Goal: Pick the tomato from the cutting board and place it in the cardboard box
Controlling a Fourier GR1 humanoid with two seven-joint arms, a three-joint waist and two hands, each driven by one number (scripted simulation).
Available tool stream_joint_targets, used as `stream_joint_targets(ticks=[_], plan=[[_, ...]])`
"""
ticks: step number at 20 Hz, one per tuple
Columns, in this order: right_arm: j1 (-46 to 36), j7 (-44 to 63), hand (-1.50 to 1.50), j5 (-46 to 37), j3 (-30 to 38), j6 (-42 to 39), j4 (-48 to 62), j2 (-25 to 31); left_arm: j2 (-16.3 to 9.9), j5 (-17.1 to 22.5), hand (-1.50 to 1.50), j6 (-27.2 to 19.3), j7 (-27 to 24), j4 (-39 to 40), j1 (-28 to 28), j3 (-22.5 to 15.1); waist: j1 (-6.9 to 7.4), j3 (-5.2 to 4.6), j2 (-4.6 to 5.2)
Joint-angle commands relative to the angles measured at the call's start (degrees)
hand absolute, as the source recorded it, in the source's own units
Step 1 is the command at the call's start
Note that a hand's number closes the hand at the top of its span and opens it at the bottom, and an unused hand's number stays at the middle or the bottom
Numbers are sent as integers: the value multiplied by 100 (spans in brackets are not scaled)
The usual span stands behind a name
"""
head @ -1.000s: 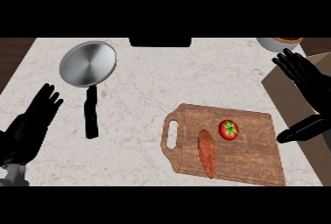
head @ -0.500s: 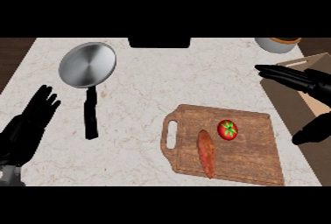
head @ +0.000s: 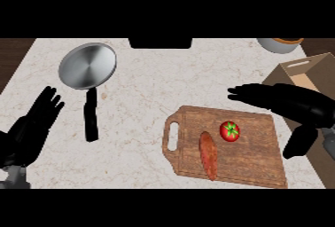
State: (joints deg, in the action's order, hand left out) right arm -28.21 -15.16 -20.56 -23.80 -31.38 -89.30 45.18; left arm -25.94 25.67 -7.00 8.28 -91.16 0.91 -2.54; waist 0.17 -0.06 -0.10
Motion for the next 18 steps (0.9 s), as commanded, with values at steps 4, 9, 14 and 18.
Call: stream_joint_targets(ticks=[4, 9, 14, 18], plan=[[-19, 550, -150, -513, 58, -637, 166, -507, 245, -299, 0, 85, -67, 116, -37, 84, 7, 4, 10], [20, 603, -150, -1018, 31, -784, 286, -834, -16, -72, 0, 494, 209, -280, -325, 498, 28, 5, 8], [258, -110, -150, -1521, 366, -804, 544, -694, 342, -405, 0, 243, 501, -402, -82, 412, 6, 7, 10], [385, -308, -150, -1941, 329, -617, 575, -1058, 451, -441, 0, 581, 291, -114, -30, 553, 2, 6, 12]])
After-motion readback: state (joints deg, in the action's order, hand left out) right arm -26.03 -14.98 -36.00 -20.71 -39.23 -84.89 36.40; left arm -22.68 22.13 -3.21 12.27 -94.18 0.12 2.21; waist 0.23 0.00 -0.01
